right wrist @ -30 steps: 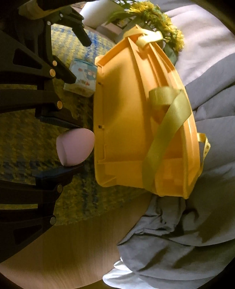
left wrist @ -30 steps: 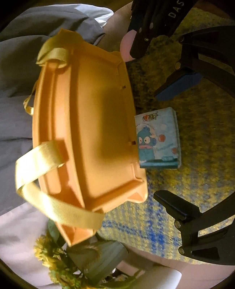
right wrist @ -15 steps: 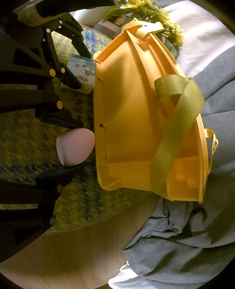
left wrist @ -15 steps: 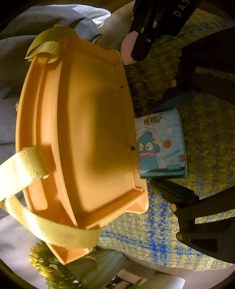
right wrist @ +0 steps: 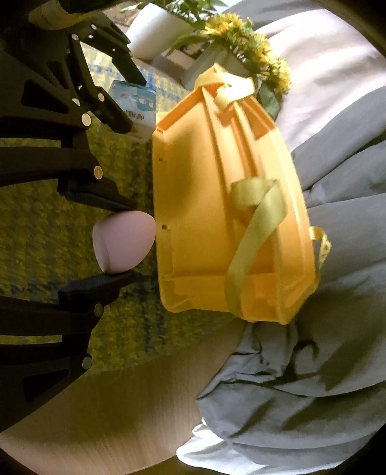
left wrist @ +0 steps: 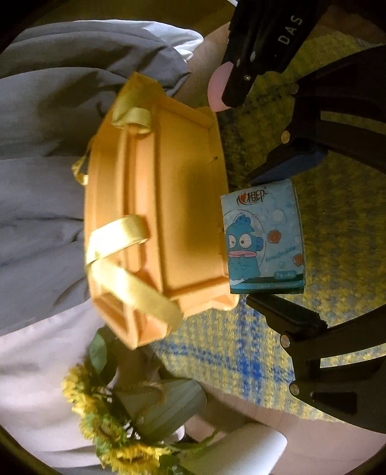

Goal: Organize soft objects
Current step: 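Lift the blue box and pink egg over the crate and open both tools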

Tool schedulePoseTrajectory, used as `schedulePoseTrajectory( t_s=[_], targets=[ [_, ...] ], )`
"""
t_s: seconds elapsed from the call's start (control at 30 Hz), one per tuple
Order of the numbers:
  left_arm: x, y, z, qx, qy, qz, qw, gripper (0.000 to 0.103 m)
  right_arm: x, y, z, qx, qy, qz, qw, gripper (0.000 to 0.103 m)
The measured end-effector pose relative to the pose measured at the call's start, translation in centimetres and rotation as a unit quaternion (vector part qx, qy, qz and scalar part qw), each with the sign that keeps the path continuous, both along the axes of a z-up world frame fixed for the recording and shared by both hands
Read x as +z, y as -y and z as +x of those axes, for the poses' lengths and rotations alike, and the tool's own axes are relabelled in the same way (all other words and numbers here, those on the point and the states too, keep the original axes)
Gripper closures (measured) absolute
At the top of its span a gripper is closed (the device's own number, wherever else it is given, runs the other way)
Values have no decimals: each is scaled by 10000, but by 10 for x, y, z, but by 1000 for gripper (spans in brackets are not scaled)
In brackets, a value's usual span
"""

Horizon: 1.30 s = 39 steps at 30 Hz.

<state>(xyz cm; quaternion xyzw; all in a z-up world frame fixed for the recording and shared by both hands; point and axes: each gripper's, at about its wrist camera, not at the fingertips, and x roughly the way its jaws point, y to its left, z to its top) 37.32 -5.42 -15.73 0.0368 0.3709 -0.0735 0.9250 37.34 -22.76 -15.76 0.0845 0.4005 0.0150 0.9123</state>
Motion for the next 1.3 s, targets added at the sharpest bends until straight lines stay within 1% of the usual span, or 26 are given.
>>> schedulePoseTrajectory(
  t_s=[0.37,0.73,1.0,1.3],
  targets=[
    [54,-10,-32,120,593,-106,9981,30,45,-5,-30,73,460,95,9989,62],
    [103,-14,-52,124,1282,-185,9915,30,100,-7,-48,69,1221,73,9925,62],
    [128,-13,-54,105,1670,-190,9857,30,129,-8,-53,75,1702,1,9854,62],
    [149,-7,-40,6,2005,-123,9796,30,148,-2,-44,10,2054,5,9787,62]
  ],
)
